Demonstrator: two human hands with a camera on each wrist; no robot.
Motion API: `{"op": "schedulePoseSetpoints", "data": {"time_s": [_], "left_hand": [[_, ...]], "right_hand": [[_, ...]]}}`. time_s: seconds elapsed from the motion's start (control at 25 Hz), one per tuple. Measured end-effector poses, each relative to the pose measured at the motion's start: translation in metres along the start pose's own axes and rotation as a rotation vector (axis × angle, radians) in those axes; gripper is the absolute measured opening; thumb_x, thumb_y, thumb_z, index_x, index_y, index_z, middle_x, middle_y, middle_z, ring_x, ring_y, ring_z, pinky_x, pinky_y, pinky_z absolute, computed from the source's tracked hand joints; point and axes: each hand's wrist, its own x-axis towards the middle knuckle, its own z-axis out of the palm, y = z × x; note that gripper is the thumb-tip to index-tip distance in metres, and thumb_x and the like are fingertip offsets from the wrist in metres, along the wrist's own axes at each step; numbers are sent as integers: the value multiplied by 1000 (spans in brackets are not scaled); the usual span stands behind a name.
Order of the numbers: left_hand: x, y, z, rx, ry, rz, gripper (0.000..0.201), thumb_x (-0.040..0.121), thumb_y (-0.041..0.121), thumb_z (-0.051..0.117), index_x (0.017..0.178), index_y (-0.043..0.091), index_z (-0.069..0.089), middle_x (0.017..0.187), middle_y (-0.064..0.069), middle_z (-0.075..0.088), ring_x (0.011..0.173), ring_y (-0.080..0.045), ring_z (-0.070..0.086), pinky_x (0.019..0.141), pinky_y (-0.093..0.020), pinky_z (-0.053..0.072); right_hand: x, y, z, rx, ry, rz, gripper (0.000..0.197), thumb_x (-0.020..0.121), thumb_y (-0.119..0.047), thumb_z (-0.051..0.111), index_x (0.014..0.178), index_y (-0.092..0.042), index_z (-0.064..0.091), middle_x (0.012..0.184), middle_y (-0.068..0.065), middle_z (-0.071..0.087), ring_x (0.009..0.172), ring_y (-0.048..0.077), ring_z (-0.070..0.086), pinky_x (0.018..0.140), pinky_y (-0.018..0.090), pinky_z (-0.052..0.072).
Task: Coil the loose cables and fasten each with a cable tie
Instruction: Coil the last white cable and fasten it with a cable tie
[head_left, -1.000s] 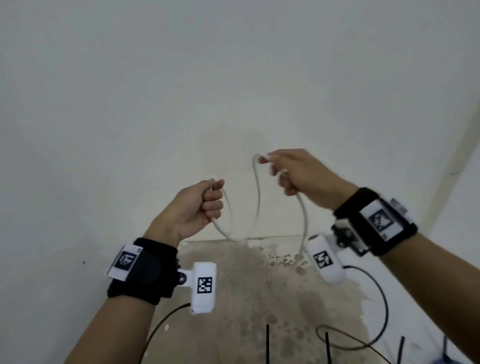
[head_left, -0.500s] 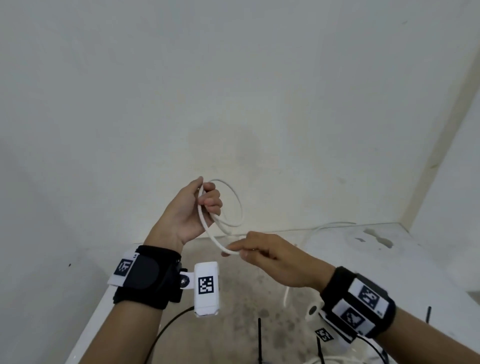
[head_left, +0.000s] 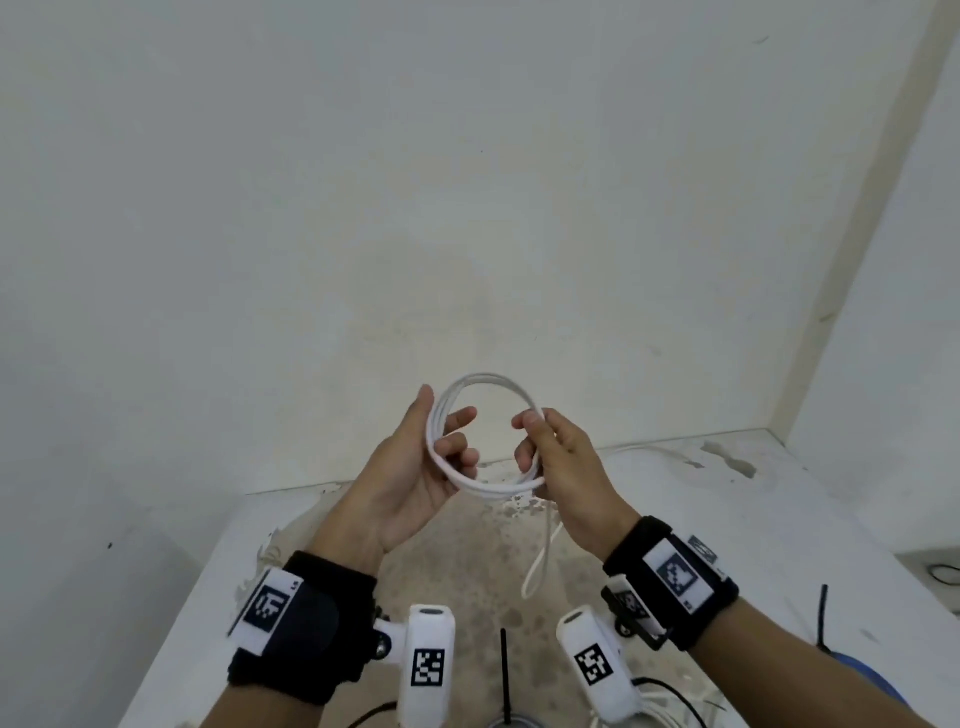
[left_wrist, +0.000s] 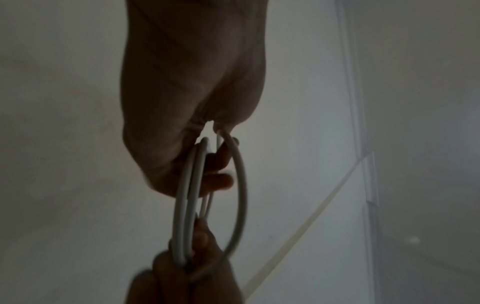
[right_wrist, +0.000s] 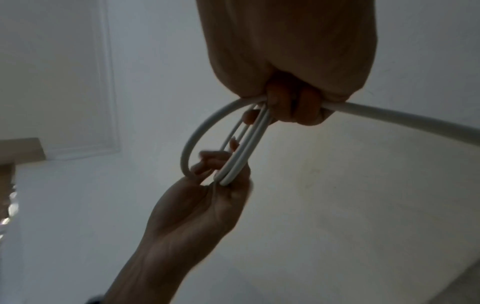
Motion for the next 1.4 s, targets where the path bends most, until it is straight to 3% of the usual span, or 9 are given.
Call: {"op": "schedulePoseSetpoints", "data": {"time_s": [0.12, 0.28, 0.4, 0.6, 0.76, 0.96, 1.12, 1.28, 1.4], "left_hand": [[-9, -17, 12, -90, -46, 107, 43, 102, 44, 33, 94, 9, 56, 59, 1, 49, 82, -23, 70, 85, -35, 54], [-11, -19, 28, -153, -59, 272, 35, 103, 38, 34, 81, 15, 49, 54, 6, 30, 43, -9, 43, 58, -25, 53], [-7, 19, 9, -228, -5, 337, 35, 103, 38, 36, 75, 20, 48, 50, 9, 27, 33, -3, 24, 34, -14, 27], [-21, 80, -58, -149, -78, 205, 31, 100, 32, 39, 82, 16, 59, 49, 8, 26, 40, -6, 12, 34, -16, 19], [-26, 80, -81, -87, -287, -11, 26, 100, 28, 42, 84, 14, 57, 54, 6, 23, 40, -8, 19, 34, -22, 25], [-2, 28, -38, 129, -91, -27, 28, 95, 34, 41, 72, 19, 45, 46, 8, 23, 31, -3, 14, 32, -17, 10], [22, 1, -11, 185, 34, 36, 31, 103, 33, 36, 81, 17, 50, 52, 8, 38, 32, -2, 20, 35, -17, 13], [33, -7, 9, 101, 99, 79, 32, 102, 34, 41, 85, 15, 60, 64, 4, 51, 34, -4, 34, 32, -16, 26], [32, -7, 12, 30, 98, 46, 27, 98, 32, 48, 80, 16, 61, 69, 2, 60, 61, -13, 57, 46, -22, 50]], "right_hand": [[7, 2, 3, 104, 50, 109, 25, 106, -30, 44, 97, -13, 60, 59, -2, 53, 45, 8, 38, 42, 19, 28], [0, 2, 19, 103, -96, 157, 28, 106, -33, 43, 105, -9, 59, 66, 0, 57, 45, 10, 37, 44, 22, 28], [-10, 8, 7, -219, -398, -25, 38, 106, -44, 36, 111, -13, 57, 68, 0, 65, 50, 14, 37, 52, 21, 34], [5, 27, -78, -889, -802, 19, 59, 103, -55, 35, 74, -15, 67, 59, -16, 51, 58, -2, 47, 73, 20, 35], [55, -1, -145, -1299, -552, 101, 68, 79, -84, 38, 70, -21, 63, 72, -2, 60, 65, 12, 54, 69, 28, 43], [84, -58, -111, -1052, 74, -96, 37, 101, -38, 51, 84, -14, 74, 75, 2, 65, 69, 21, 59, 60, 28, 39], [48, -74, -32, -454, 25, -142, 32, 105, -19, 41, 100, -10, 71, 75, -7, 54, 53, -2, 46, 51, 16, 33], [3, -41, 18, -772, -160, -481, 21, 102, -23, 48, 100, -14, 66, 78, -4, 59, 65, 8, 51, 65, 31, 44], [-17, -15, 22, -659, -62, -513, 17, 98, -24, 58, 109, -24, 71, 87, -4, 66, 65, 7, 51, 66, 28, 46]]}}
